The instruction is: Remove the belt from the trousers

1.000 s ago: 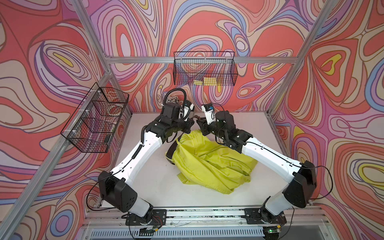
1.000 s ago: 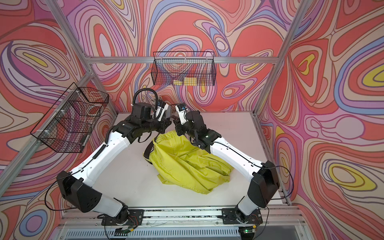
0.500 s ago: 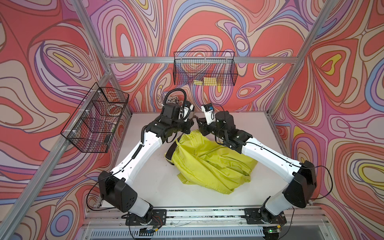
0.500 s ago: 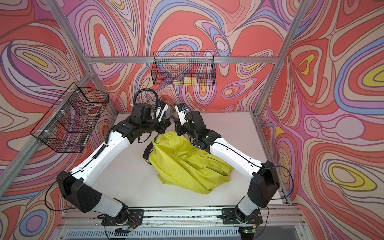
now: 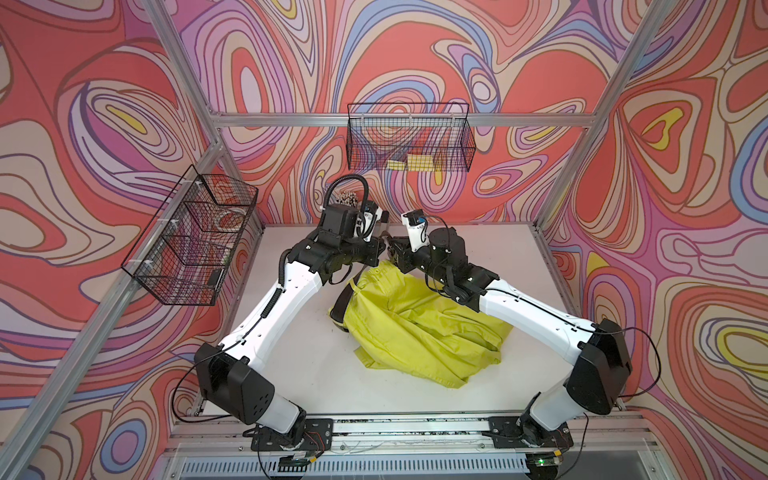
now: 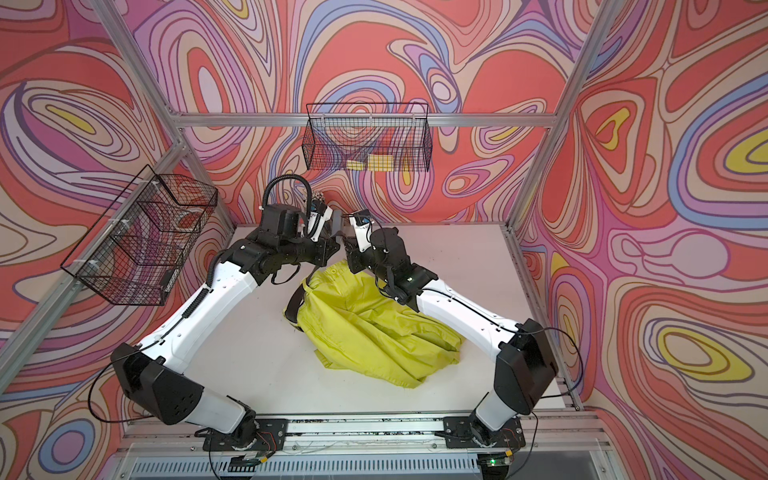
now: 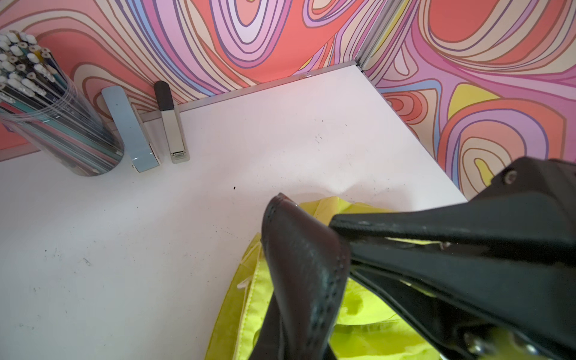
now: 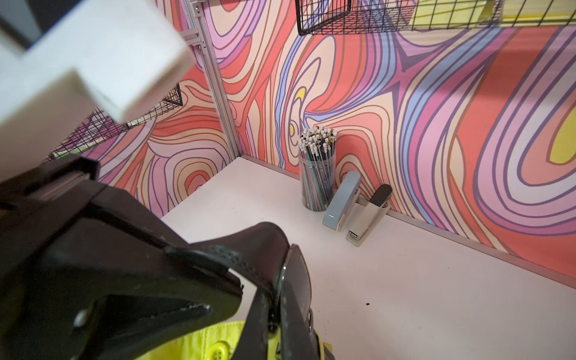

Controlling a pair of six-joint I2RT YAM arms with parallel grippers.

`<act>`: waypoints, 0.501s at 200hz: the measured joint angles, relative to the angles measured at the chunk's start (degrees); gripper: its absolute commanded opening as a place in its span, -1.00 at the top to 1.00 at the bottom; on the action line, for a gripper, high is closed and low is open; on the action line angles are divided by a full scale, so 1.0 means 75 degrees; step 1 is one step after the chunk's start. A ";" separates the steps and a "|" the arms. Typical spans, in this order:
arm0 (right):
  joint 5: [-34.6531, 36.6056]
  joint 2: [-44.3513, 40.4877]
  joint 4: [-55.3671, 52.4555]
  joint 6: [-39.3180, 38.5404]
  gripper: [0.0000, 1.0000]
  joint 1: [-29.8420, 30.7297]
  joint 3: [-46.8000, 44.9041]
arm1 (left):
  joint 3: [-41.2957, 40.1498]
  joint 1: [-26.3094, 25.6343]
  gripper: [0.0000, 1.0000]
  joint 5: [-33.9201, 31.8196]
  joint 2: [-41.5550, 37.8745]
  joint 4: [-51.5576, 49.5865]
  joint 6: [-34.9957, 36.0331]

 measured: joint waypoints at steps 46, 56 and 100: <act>-0.0009 0.0055 0.0580 0.0119 0.78 0.0041 -0.0242 | -0.0003 0.0134 1.00 0.0213 -0.0067 -0.0003 -0.0216; -0.0020 0.0076 0.0682 0.0140 0.80 0.0050 -0.0271 | -0.0012 0.0169 1.00 0.0254 -0.0102 -0.0006 -0.0245; -0.0035 0.0122 0.1040 0.0283 0.82 0.0076 -0.0385 | -0.0029 0.0230 1.00 0.0347 -0.0187 -0.0009 -0.0277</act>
